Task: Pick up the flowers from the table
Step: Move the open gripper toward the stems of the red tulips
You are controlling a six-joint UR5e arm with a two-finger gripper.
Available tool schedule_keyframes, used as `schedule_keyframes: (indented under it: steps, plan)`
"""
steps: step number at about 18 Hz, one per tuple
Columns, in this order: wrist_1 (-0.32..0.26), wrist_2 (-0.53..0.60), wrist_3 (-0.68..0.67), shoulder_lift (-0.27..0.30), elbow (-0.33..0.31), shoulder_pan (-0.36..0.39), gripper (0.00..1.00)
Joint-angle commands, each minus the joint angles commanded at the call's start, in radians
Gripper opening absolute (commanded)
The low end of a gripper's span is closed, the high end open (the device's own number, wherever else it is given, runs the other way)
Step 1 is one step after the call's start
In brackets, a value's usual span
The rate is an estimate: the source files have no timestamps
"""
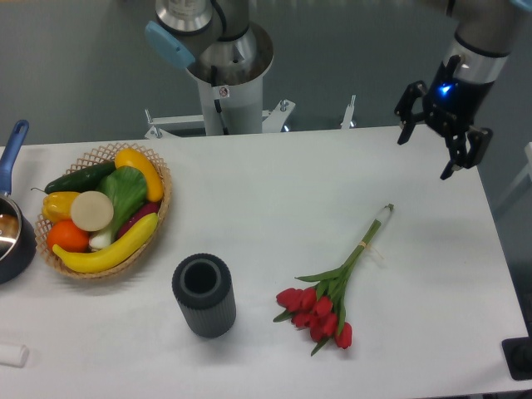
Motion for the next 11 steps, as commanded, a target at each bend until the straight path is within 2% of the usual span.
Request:
schedule_keyframes:
  steps: [5, 9, 11]
  plan:
    - [0.0, 0.0, -0.075, -0.024, -0.028, -0.075, 1.0]
    - [0.078, 0.005, -0.175, -0.07, -0.038, -0.13, 1.0]
    - [0.092, 0.029, -0.178, -0.095, -0.043, -0.135, 1.0]
